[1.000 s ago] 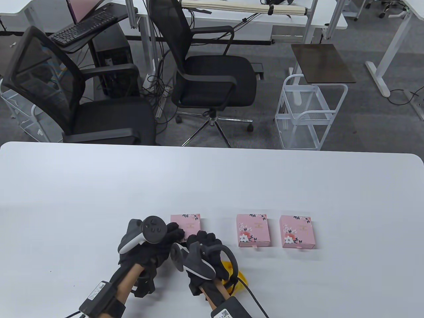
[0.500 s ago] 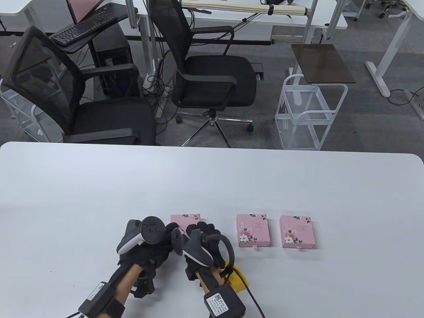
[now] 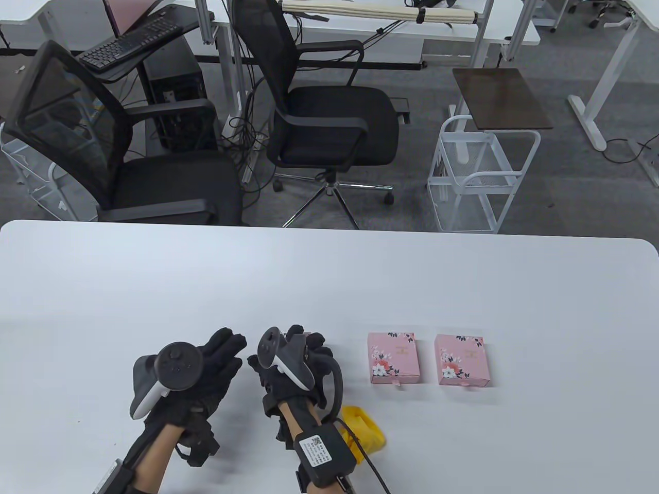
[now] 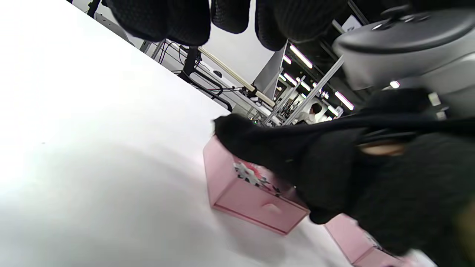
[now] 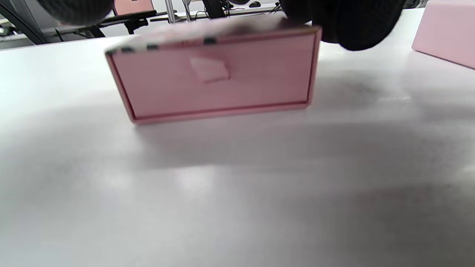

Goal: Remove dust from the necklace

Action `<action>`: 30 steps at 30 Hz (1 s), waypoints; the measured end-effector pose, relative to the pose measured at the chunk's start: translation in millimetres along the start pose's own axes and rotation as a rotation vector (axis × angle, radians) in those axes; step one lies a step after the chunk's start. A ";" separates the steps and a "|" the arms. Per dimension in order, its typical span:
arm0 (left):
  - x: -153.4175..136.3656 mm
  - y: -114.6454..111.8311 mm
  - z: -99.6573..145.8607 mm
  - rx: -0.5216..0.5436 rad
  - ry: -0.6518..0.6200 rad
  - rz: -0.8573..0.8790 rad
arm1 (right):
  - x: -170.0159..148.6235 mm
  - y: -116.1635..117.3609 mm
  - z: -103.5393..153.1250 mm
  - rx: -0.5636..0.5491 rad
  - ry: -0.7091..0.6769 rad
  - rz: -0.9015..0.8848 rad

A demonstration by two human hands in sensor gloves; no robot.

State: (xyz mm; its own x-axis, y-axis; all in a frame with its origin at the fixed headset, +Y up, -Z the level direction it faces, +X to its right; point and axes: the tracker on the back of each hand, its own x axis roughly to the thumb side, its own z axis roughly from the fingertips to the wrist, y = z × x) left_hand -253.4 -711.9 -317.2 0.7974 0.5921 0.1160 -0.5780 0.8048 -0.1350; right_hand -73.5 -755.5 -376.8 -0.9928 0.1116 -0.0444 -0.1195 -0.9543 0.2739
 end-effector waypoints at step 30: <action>11.7 -13.3 16.6 0.080 -0.055 -0.026 | -234.8 -59.8 109.7 -0.069 0.185 -0.143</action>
State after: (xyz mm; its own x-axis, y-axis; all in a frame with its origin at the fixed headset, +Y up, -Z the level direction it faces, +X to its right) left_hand -239.3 -714.9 -297.7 0.8031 0.5703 0.1726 -0.5707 0.8195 -0.0527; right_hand 165.4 -694.2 -277.3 -0.9459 0.2007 -0.2550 -0.2518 -0.9497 0.1864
